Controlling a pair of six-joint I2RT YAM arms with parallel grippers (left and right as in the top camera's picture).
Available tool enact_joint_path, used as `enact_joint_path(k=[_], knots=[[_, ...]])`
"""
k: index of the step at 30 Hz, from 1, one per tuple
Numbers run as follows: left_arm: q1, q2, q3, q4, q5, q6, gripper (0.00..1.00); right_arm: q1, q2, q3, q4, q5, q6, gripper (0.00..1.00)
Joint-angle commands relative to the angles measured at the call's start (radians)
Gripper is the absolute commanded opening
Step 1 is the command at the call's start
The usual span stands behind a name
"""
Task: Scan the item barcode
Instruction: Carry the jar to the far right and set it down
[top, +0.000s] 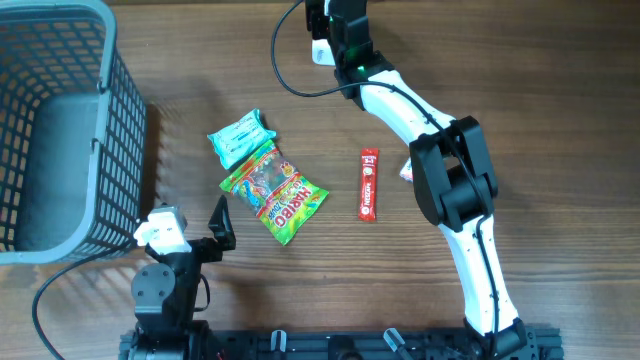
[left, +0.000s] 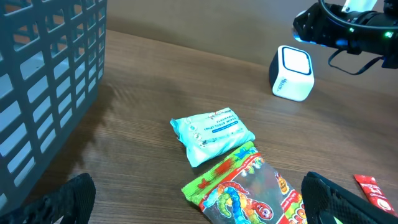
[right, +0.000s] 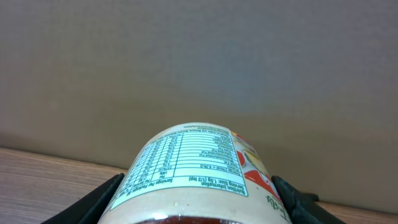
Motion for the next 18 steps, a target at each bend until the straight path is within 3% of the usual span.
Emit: enact_joint_path(k=[1,8,14,18], knots=[[0.004,-0.006,-0.01,0.002,0.011,-0.002,1.0,-0.036,-0.1,0.009,-0.039,0.058,-0.039,0.47],[0.004,-0.006,-0.01,0.002,0.012,-0.002,1.0,-0.201,-0.287,0.009,-0.413,0.134,-0.026,0.47],[0.004,-0.006,-0.01,0.002,0.011,-0.002,1.0,-0.563,-0.311,0.008,-0.909,0.132,0.209,0.5],[0.004,-0.006,-0.01,0.002,0.011,-0.002,1.0,-0.797,-0.298,-0.023,-1.048,-0.027,0.301,0.51]])
